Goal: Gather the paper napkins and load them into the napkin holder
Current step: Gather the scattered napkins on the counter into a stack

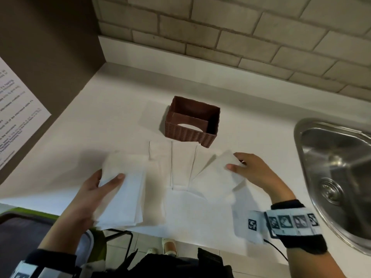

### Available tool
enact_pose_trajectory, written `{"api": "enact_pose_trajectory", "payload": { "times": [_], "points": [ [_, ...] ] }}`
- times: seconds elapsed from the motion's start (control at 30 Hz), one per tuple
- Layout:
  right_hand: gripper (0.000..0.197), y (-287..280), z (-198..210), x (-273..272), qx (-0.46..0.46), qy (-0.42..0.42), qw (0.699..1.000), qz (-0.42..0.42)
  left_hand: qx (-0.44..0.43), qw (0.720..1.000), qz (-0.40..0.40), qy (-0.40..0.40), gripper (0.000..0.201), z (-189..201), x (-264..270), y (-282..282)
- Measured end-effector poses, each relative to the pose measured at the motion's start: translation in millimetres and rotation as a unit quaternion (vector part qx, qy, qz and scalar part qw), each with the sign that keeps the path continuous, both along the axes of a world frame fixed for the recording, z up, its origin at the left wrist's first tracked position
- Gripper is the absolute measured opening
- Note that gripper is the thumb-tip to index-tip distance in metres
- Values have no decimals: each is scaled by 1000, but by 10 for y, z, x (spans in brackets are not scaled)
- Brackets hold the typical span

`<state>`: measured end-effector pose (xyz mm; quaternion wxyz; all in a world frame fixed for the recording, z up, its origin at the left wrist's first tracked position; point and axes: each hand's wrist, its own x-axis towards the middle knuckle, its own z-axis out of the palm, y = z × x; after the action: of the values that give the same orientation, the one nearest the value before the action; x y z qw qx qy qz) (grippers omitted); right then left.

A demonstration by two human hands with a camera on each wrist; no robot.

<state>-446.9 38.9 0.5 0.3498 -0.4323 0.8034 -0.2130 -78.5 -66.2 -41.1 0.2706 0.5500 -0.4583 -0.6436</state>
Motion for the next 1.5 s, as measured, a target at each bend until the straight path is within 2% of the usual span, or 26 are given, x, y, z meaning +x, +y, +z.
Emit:
{"api": "enact_pose_trajectory", "payload": {
  "times": [0.1,0.17,0.23,0.3,0.4,0.43,0.5,0.53,0.63,0.73,0.8,0.93,1.03,1.1,1.17,1.27,1.37,1.47,1.5],
  "points": [
    [13,43,278,-38,7,-84,993,88,5,1000,12,-5,65,-18,29,-14],
    [12,-42,312,-55,22,-104,987,123,7,1000,12,-7,58,-8,32,-8],
    [15,-221,217,-18,33,-53,986,153,5,1000,16,-12,61,5,20,8],
    [27,-423,31,45,50,15,983,175,0,1000,19,-12,63,1,19,28],
    [37,-621,-211,129,52,62,985,153,-3,999,29,-13,60,-20,45,43],
    [32,-647,-272,135,41,60,987,145,-2,999,32,-11,58,-22,65,49],
    [9,-671,-348,124,25,61,990,125,-4,999,39,-18,69,-30,102,61],
    [10,-674,-366,122,20,67,991,116,-5,999,43,-21,73,-46,125,64],
    [45,-649,-458,83,8,120,990,71,-1,998,56,-17,63,-48,143,85],
    [74,-604,-514,82,45,166,984,52,9,998,64,-14,34,-59,162,80],
    [79,-603,-525,86,70,176,980,62,15,998,64,-15,30,-73,168,72],
    [68,-670,-510,74,84,178,976,96,14,998,64,-15,45,-66,144,55],
    [67,-692,-466,77,80,117,985,99,14,998,67,-11,32,-50,132,42],
    [63,-663,-389,81,69,69,990,99,13,997,73,-10,39,-42,130,40],
    [42,-604,-275,65,51,54,991,113,12,997,82,-5,42,-29,121,37],
    [8,-465,-42,29,9,-18,992,122,18,995,98,16,25,13,72,33],
    [4,-370,211,99,-8,-132,982,137,19,993,109,37,29,39,-26,38],
    [24,-418,371,308,-15,-220,961,165,20,994,92,53,41,47,-154,24],
    [30,-472,398,422,-19,-236,954,183,19,995,86,51,39,48,-191,18]
  ]
}}
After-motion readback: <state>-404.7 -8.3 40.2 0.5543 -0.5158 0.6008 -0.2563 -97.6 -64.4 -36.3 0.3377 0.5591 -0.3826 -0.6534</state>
